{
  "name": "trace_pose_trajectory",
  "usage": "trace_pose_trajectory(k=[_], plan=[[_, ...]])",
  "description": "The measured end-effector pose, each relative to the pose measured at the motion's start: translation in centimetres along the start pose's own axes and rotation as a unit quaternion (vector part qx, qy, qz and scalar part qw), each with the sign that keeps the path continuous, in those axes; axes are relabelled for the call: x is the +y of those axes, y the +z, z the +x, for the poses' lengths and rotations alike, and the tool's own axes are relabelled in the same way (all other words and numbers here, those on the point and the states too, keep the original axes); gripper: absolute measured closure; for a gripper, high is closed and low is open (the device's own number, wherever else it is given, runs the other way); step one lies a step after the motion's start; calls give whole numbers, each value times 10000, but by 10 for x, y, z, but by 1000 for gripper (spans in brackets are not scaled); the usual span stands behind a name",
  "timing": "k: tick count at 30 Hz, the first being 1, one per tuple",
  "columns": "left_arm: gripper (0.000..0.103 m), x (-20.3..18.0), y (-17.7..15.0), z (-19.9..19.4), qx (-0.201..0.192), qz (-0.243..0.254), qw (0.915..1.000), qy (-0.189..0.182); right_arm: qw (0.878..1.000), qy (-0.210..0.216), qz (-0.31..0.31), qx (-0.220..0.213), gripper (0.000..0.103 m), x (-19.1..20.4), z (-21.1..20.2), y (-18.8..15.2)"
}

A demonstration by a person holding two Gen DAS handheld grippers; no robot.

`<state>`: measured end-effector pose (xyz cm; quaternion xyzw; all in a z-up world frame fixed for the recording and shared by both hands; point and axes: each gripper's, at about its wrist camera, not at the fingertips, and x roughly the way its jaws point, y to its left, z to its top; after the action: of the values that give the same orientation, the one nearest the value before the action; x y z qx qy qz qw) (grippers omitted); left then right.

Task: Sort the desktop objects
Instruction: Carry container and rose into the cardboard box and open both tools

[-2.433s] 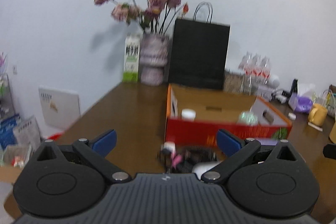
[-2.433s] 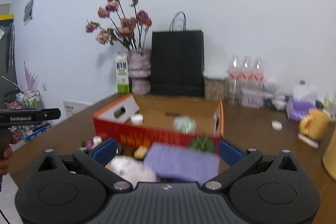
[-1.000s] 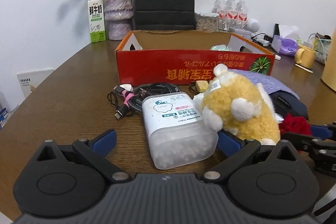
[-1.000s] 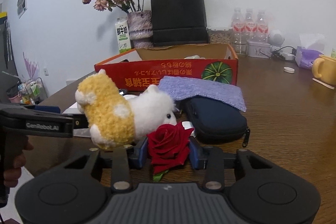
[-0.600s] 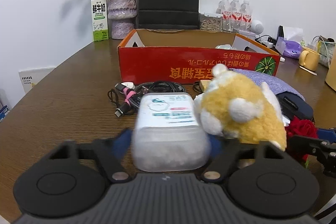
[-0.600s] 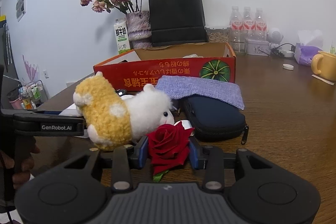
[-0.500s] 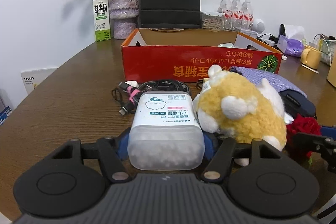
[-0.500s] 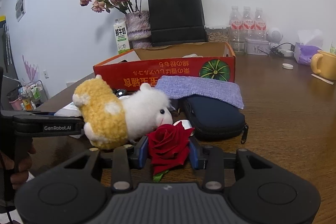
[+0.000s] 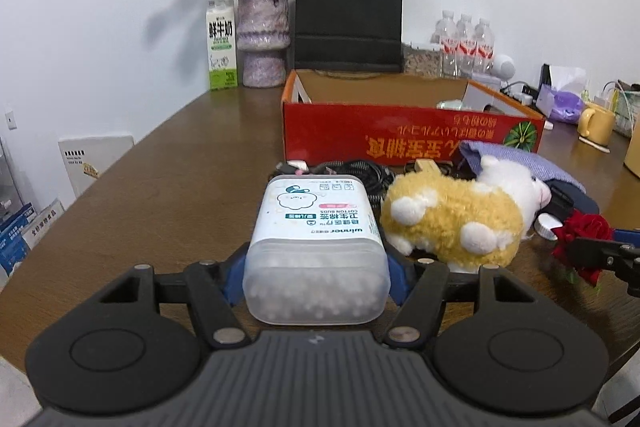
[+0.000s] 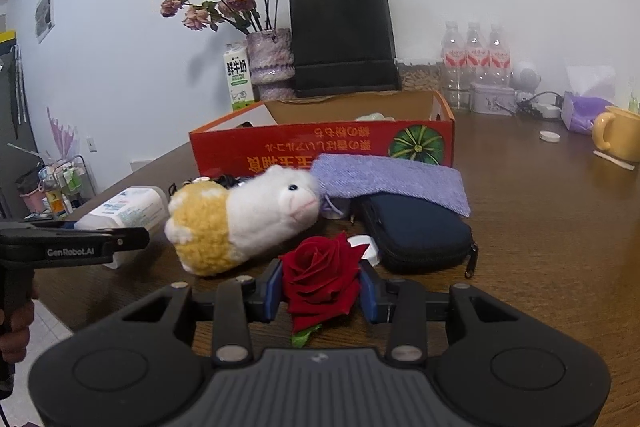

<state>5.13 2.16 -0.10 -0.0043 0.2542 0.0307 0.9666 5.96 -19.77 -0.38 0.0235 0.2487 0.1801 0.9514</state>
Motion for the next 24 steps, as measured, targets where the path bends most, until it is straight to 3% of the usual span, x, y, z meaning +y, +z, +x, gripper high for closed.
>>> trace_pose_trajectory(k=[6, 13, 21, 24], plan=[[37, 2, 21, -16, -396, 35, 9992, -108, 9993, 19, -173, -316, 66, 8, -13, 15], [37, -2, 71, -17, -1090, 174, 9935, -274, 9963, 11, -264, -819, 66, 5, -14, 59], [37, -8, 129, 25, -1489, 106, 9874, -528, 9941, -216, -280, -1030, 66, -6, 25, 123], [37, -14, 155, 52, -1376, 74, 9883, -662, 9949, -295, -302, -921, 66, -14, 51, 148]])
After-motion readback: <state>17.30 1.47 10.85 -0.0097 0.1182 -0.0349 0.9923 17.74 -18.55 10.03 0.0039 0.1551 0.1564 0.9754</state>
